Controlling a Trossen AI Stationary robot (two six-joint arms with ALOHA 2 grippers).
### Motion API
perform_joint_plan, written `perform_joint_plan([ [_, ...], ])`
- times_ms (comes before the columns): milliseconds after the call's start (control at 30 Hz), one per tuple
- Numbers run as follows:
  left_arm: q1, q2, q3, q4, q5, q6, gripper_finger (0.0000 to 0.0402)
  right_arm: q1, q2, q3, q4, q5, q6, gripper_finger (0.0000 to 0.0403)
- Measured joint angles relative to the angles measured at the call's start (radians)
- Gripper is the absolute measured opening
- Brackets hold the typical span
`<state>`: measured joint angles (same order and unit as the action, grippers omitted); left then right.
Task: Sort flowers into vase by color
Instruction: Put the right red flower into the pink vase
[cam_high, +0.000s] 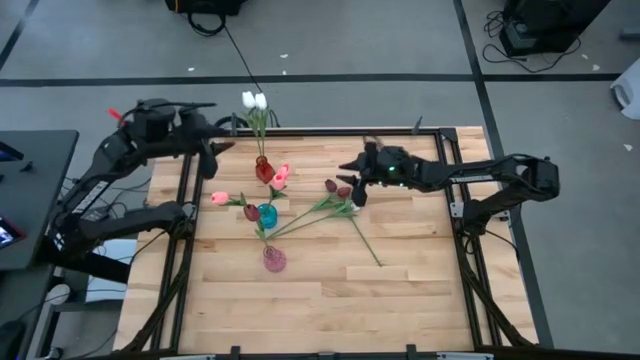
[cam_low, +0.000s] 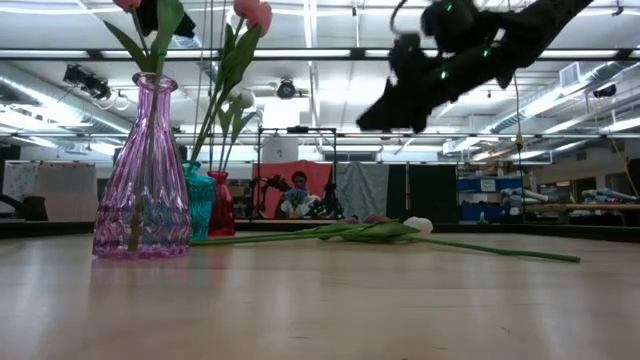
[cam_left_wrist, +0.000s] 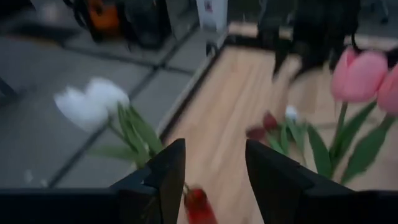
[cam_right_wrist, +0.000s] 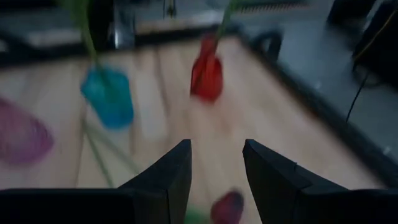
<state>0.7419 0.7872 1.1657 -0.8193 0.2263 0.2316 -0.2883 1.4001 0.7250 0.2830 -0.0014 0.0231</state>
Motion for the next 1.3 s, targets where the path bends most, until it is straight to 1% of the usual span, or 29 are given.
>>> perform_joint_plan([
  [100,-0.001,-0.028,-0.035,0.093,0.0,-0.039,0.0173,0.021,0.079,0.001,-0.047,-0.032,0.033,0.0158],
  [167,-0.004,-0.041,-0.065,0.135,0.008,-0.094,0.0173,0.043,0.11,0.019,-0.142,-0.031,0.113,0.0158],
  [233,-0.013,-0.044,-0.092,0.147,0.043,-0.139,0.0173,0.075,0.119,0.055,-0.304,0.011,0.206,0.0158],
  [300,-0.026,-0.043,-0.113,0.147,0.083,-0.163,0.0173,0.119,0.121,0.088,-0.483,0.088,0.283,0.0156],
  [333,-0.033,-0.043,-0.124,0.147,0.092,-0.173,0.0173,0.148,0.123,0.098,-0.55,0.122,0.32,0.0154],
  [400,-0.049,-0.043,-0.14,0.151,0.1,-0.183,0.0173,0.197,0.123,0.11,-0.614,0.133,0.39,0.0151],
  [533,-0.077,-0.043,-0.169,0.184,0.1,-0.191,0.0173,0.28,0.121,0.113,-0.621,0.117,0.504,0.0146],
  [633,-0.097,-0.043,-0.193,0.25,0.099,-0.21,0.0173,0.333,0.143,0.112,-0.623,0.182,0.556,0.0142],
  [733,-0.114,-0.042,-0.219,0.321,0.111,-0.22,0.0173,0.375,0.187,0.111,-0.59,0.287,0.6,0.0139],
  [900,-0.132,-0.046,-0.223,0.37,0.135,-0.269,0.0173,0.439,0.263,0.111,-0.543,0.316,0.625,0.0133],
  [1100,-0.135,-0.049,-0.223,0.374,0.134,-0.287,0.0173,0.451,0.342,0.112,-0.531,0.347,0.64,0.0121],
  [1167,-0.135,-0.049,-0.223,0.374,0.134,-0.289,0.0173,0.452,0.353,0.112,-0.527,0.374,0.64,0.0115],
  [1300,-0.135,-0.049,-0.223,0.373,0.134,-0.289,0.0173,0.452,0.357,0.113,-0.527,0.383,0.639,0.0092],
])
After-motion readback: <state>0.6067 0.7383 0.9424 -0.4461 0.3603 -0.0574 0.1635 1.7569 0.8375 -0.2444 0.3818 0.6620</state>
